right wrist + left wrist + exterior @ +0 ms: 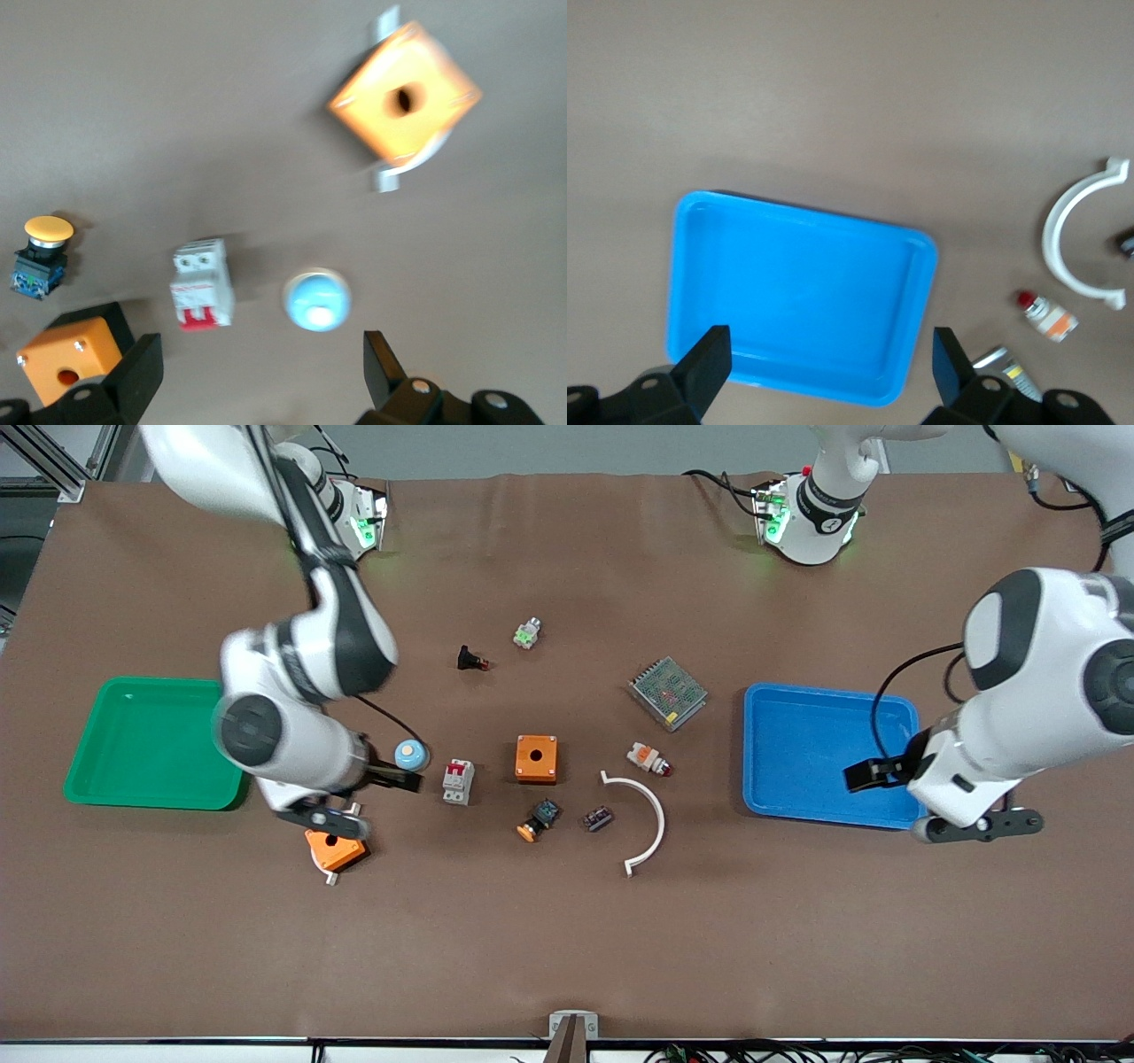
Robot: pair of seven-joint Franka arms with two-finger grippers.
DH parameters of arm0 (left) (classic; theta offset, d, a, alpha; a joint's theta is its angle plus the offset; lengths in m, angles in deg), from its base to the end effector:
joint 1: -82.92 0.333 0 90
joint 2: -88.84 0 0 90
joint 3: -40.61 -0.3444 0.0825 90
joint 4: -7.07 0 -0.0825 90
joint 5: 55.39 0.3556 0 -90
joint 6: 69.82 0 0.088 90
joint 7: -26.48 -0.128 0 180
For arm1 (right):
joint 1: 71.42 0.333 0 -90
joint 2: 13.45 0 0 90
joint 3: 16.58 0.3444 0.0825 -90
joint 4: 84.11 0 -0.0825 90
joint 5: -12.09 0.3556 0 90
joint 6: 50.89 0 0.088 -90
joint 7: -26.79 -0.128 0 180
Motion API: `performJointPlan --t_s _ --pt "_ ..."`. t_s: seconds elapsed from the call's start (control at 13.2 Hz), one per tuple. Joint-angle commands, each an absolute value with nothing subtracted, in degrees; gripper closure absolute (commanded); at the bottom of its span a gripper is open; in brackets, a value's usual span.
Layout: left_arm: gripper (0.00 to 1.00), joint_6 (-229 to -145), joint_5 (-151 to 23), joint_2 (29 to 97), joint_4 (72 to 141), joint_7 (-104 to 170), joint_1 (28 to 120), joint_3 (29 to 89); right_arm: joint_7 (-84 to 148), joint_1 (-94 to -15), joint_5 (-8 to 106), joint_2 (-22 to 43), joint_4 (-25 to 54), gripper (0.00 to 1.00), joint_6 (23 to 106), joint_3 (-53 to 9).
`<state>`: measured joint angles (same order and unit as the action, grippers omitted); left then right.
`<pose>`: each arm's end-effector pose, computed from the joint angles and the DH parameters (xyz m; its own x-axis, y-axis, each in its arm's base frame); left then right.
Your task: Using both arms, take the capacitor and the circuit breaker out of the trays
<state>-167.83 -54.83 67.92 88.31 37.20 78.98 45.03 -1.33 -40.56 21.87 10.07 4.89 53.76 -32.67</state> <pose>0.6378 -0.0847 0.4975 0.9964 0.0433 -0.0734 0.0437 -0.9990 0.0044 0.6094 0.2040 0.4252 0.9553 -0.2661 -0.1289 -0.2665 -0.9637 0.0146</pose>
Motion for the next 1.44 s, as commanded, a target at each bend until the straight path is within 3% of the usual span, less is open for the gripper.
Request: performJointPlan --t_s 0.0,0.23,0.61,1.36 --pt "0.0 -166.4 -53.9 72.3 91.5 32.0 81.6 45.6 2.4 -42.7 16.5 -1.6 14.1 0.0 53.4 -32.6" --pt "0.0 -166.9 -53.8 77.2 94.7 31.9 81.8 45.6 15.5 -50.5 16.3 -8.8 15.9 0.0 46.9 -32.7" --pt "0.0 -173.5 -53.6 90.8 108.9 31.8 81.8 45.6 32.0 -60.5 13.3 -15.4 16.1 0.0 42.7 -32.7" --pt "0.0 -172.9 -53.6 89.9 102.8 28.5 81.9 45.2 33.8 -61.6 11.5 -20.3 15.6 0.0 40.8 -30.3"
